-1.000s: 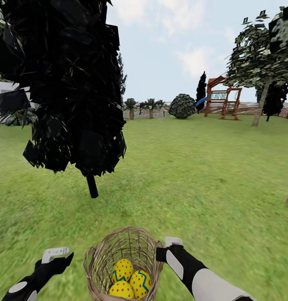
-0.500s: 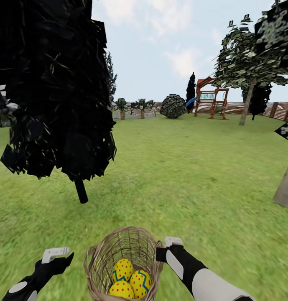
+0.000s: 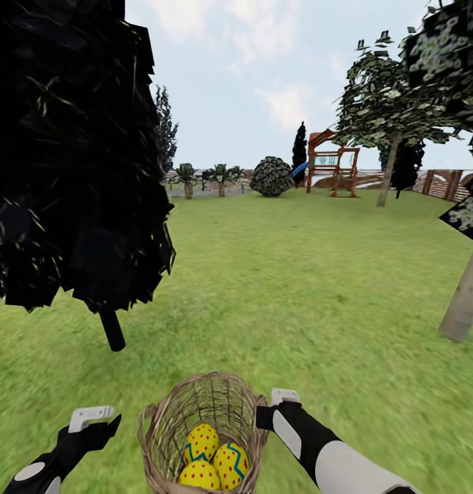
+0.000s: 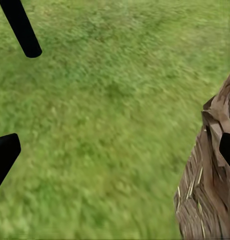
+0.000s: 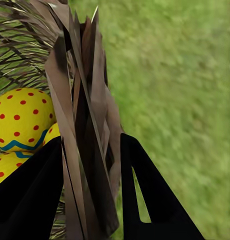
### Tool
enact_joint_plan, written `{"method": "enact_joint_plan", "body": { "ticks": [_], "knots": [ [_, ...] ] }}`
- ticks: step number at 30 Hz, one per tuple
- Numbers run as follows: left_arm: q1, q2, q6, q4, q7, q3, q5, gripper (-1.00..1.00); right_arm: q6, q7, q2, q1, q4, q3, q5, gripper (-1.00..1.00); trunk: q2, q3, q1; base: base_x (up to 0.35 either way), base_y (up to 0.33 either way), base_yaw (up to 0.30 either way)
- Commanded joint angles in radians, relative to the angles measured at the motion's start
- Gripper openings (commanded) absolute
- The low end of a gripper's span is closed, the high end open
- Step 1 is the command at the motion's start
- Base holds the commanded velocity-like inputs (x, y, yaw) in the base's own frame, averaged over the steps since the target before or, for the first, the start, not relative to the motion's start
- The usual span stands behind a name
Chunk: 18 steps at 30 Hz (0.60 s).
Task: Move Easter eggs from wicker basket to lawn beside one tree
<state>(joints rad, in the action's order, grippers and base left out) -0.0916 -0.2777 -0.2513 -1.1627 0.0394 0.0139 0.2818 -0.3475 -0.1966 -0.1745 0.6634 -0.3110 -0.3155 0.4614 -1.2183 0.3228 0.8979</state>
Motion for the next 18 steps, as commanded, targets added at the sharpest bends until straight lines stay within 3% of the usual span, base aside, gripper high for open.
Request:
{"method": "enact_joint_plan", "body": {
  "ticks": [1, 7, 18],
  "knots": [
    [0.0, 0.0, -0.006, -0.001, 0.004, 0.001, 0.008, 1.0, -0.004, -0.007, 0.0, 0.001, -0.002, -0.004, 0.01, -1.0, -0.001, 0.001, 0.001, 0.336, 0.0, -0.007],
    [0.0, 0.0, -0.006, -0.001, 0.002, 0.0, 0.008, 1.0, -0.004, -0.007, 0.0, 0.001, -0.002, -0.003, 0.01, -1.0, -0.001, 0.0, 0.001, 0.335, -0.036, -0.024],
    [0.0, 0.0, -0.006, 0.0, 0.002, 0.0, 0.008, 1.0, -0.004, -0.007, 0.0, 0.0, -0.002, -0.004, 0.01, -1.0, -0.001, -0.01, 0.001, 0.318, -0.136, -0.206]
  ]
}}
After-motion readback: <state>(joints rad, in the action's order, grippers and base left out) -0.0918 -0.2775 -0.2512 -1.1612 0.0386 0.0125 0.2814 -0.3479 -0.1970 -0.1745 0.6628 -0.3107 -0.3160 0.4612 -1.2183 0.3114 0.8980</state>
